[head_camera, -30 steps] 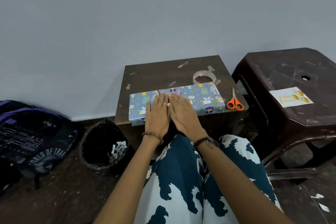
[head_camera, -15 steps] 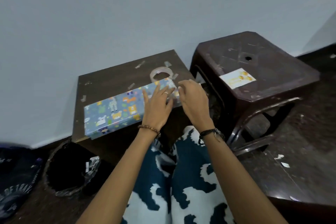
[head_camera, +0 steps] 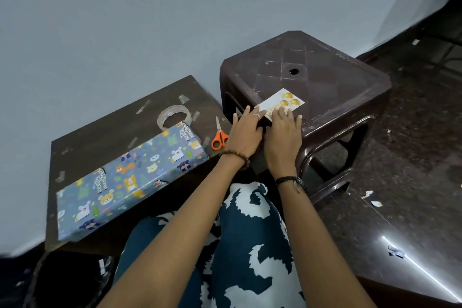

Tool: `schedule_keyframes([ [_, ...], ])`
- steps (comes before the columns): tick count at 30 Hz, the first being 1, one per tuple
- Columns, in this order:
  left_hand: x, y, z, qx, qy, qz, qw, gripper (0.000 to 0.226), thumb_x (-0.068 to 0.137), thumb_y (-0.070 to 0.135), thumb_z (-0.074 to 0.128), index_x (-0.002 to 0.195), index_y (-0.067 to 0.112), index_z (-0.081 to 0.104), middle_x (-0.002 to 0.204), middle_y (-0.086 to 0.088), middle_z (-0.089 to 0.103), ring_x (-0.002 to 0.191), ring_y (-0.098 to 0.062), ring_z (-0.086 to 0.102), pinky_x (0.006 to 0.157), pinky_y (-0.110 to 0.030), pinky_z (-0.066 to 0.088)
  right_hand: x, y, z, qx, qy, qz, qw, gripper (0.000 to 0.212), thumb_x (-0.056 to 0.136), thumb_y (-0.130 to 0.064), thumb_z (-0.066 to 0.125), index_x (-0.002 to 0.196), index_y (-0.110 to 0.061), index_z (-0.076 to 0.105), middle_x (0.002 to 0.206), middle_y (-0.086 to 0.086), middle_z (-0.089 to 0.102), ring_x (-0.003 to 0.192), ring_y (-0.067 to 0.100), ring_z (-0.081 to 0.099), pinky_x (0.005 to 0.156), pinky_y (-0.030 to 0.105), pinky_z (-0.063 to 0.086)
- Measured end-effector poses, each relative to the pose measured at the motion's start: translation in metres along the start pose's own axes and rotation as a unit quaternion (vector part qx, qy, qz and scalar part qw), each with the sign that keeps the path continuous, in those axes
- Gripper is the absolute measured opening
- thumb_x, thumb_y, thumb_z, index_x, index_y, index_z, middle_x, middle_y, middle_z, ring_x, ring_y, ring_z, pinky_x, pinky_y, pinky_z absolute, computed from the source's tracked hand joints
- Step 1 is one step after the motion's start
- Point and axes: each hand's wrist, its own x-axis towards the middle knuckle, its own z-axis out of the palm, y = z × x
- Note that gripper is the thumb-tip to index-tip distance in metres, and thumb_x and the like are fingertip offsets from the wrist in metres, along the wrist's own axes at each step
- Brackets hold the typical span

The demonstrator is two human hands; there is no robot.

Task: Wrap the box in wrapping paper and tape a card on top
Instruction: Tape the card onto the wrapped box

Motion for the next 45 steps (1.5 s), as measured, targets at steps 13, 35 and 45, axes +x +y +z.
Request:
schedule_keyframes([
  [13, -0.111, -0.037, -0.058, -0.45, 0.26, -0.081, 0.851, 0.051, 0.092, 0.013, 0.055, 0.13, 0.044, 0.041, 0.135, -0.002, 0.051, 0.116, -0.014, 0.056, 0.095, -0.038, 0.049, -0.074, -0.102, -0.048, 0.482, 0.108, -0.042, 0.869, 0.017, 0.094, -0.011, 0.055, 0.105, -0.011, 0.068, 0.097, -0.004, 0.063, 0.089, 0.009, 0.062, 0.081, 0.028, 0.053],
  [35, -0.172, -0.138, -0.085, -0.033, 0.395, -0.371, 0.84, 0.028, 0.09, 0.006, 0.05, 0.113, 0.009, 0.065, 0.121, -0.008, 0.052, 0.106, -0.029, 0.036, 0.085, -0.038, 0.036, 0.014, -0.205, 0.058, -0.013, -0.171, -0.2, 0.965, 0.035, 0.081, -0.033, 0.062, 0.105, -0.007, 0.065, 0.135, 0.015, 0.05, 0.127, 0.028, 0.039, 0.091, 0.038, 0.04],
  [45, -0.166, -0.15, -0.07, -0.011, 0.457, -0.354, 0.816, 0.024, 0.087, 0.009, 0.055, 0.104, 0.016, 0.07, 0.116, -0.004, 0.057, 0.098, -0.02, 0.035, 0.079, -0.038, 0.032, 0.027, -0.22, 0.085, -0.065, -0.175, -0.286, 0.94, 0.024, 0.088, -0.008, 0.047, 0.099, -0.012, 0.068, 0.096, 0.01, 0.063, 0.111, 0.032, 0.051, 0.082, 0.035, 0.038],
])
